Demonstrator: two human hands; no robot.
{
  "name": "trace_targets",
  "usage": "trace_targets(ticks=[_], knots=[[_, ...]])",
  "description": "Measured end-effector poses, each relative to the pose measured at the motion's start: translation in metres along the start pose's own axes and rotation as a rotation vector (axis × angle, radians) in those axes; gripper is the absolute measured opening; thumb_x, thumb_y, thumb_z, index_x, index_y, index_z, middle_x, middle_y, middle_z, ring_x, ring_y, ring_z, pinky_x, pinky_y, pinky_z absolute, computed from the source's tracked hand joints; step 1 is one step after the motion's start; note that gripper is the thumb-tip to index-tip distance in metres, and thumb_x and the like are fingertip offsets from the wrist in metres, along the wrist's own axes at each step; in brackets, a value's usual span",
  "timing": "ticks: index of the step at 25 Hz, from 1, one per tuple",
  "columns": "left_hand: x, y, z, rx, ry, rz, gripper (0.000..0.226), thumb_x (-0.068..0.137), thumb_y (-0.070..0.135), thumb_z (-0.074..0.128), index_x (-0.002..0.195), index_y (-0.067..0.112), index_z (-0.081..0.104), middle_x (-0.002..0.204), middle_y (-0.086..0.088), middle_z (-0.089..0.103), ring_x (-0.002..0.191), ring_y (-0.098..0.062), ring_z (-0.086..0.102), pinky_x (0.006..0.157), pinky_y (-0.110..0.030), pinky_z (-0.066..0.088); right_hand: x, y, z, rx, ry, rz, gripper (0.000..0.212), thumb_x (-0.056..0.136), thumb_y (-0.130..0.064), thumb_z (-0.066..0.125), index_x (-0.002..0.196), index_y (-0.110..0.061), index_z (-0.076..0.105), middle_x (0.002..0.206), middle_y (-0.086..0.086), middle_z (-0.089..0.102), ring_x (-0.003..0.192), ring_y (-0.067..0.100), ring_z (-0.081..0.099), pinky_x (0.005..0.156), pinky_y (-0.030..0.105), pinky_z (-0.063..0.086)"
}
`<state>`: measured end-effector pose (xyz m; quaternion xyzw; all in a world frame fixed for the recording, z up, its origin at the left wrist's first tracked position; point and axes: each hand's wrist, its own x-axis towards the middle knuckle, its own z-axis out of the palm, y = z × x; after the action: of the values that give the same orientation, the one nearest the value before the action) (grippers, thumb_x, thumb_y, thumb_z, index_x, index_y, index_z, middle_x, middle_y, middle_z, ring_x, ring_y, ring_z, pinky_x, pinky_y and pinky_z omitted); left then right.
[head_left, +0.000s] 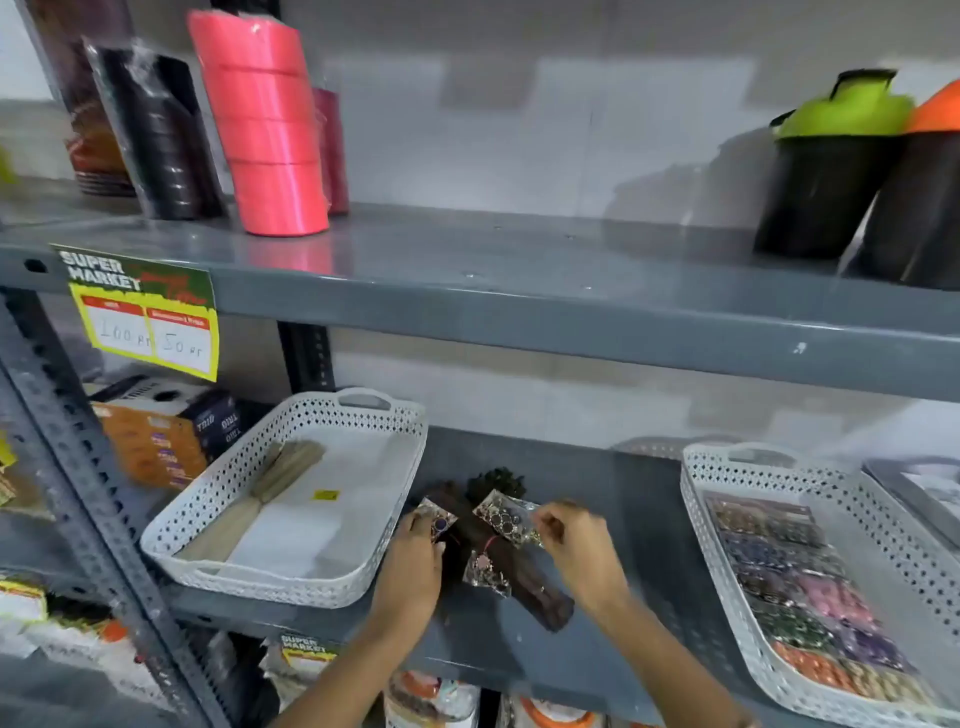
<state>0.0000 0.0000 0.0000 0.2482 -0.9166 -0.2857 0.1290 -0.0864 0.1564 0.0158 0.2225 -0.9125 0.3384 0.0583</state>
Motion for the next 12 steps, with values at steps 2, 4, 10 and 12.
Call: trace_targets(ticks=[2, 4, 10, 12], knots=[[0.019, -0.001, 0.006, -0.08, -0.03, -0.115, 0.038, 0.095, 0.003, 0.04, 0.132, 0.0, 0.043, 0.135, -0.02, 0.049, 0.124, -0.034, 0.048, 0.104, -0.038, 0.04, 0.022, 0.005, 0.013, -0.005, -0.127, 0.113, 0.023, 0.084, 0.002, 0.049, 0.082, -0.007, 0.07, 0.078, 0.007, 0.064, 0.062, 0.011, 0.057, 0.068, 0.025, 0.047], [0.037, -0.003, 0.012, -0.126, -0.053, -0.229, 0.042, 0.096, 0.002, 0.036, 0.138, -0.004, 0.034, 0.139, -0.023, 0.045, 0.126, -0.036, 0.047, 0.105, -0.039, 0.04, 0.044, 0.006, 0.027, -0.046, -0.213, 0.175, 0.025, 0.084, 0.002, 0.047, 0.083, -0.007, 0.07, 0.084, 0.014, 0.07, 0.077, 0.019, 0.067, 0.074, 0.031, 0.052], [0.057, -0.002, 0.024, -0.114, -0.056, -0.275, 0.033, 0.097, 0.011, 0.032, 0.12, 0.002, 0.052, 0.129, -0.023, 0.057, 0.117, -0.036, 0.055, 0.101, -0.041, 0.042, 0.072, 0.018, 0.053, -0.249, -0.312, 0.183, 0.017, 0.077, -0.02, 0.066, 0.089, -0.008, 0.067, 0.111, 0.018, 0.067, 0.114, 0.032, 0.054, 0.091, 0.034, 0.047], [0.055, 0.001, 0.02, -0.144, -0.071, -0.246, 0.032, 0.095, 0.012, 0.034, 0.12, 0.002, 0.051, 0.126, -0.021, 0.058, 0.114, -0.036, 0.056, 0.101, -0.042, 0.045, 0.076, 0.019, 0.054, -0.229, -0.287, 0.184, 0.021, 0.075, -0.021, 0.07, 0.09, -0.007, 0.066, 0.111, 0.014, 0.065, 0.114, 0.03, 0.051, 0.093, 0.033, 0.043]])
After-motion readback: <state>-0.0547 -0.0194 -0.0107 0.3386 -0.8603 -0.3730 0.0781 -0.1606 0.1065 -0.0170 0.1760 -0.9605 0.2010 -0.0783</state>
